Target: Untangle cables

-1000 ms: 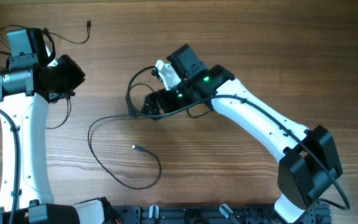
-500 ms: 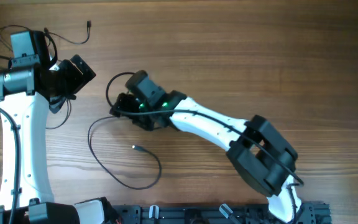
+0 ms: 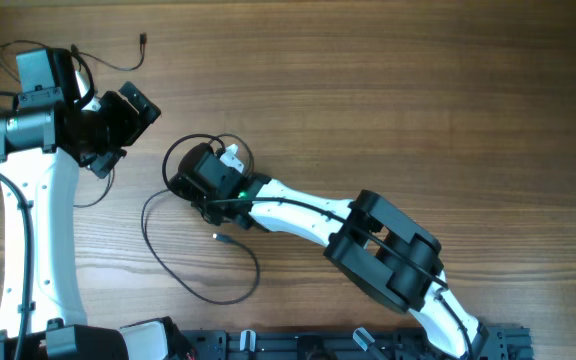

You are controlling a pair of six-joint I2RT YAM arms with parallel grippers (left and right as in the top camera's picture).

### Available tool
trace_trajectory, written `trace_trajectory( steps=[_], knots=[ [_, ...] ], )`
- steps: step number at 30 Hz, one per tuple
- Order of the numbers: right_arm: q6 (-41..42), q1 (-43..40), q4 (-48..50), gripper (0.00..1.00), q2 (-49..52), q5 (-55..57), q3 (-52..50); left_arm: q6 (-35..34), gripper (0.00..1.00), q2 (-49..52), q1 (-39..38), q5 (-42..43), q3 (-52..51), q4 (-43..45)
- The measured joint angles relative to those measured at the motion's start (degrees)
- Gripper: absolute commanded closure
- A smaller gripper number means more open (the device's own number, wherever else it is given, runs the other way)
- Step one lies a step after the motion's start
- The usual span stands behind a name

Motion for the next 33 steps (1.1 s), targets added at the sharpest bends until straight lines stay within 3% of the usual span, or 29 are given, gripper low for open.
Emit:
trace_trajectory(
  steps=[8, 12, 20, 27, 33],
  knots=[
    [1.4, 0.0, 3.6, 0.57, 3.1, 8.6, 1.6, 0.0, 0.00, 0.0, 0.0, 0.4, 0.0, -0.2],
    [-5.6, -0.3, 3.7, 0.96, 4.0, 11.7, 1.8, 0.0, 0.00, 0.0, 0.0, 0.4, 0.0, -0.3],
    [-24.3, -4.6, 2.2, 0.96, 2.3, 6.7, 0.7, 0.0, 0.00, 0.0, 0.0, 0.4, 0.0, -0.4],
    [-44.1, -8.6, -6.5, 0.95, -33.5, 1.2, 0.1, 0.0, 0.00, 0.0, 0.0, 0.4, 0.0, 0.1],
    [-48.0, -8.8, -15.1, 0.96, -45.7, 4.8, 0.5, 1.7, 0.00, 0.0, 0.0, 5.5, -0.1, 0.2]
  ],
)
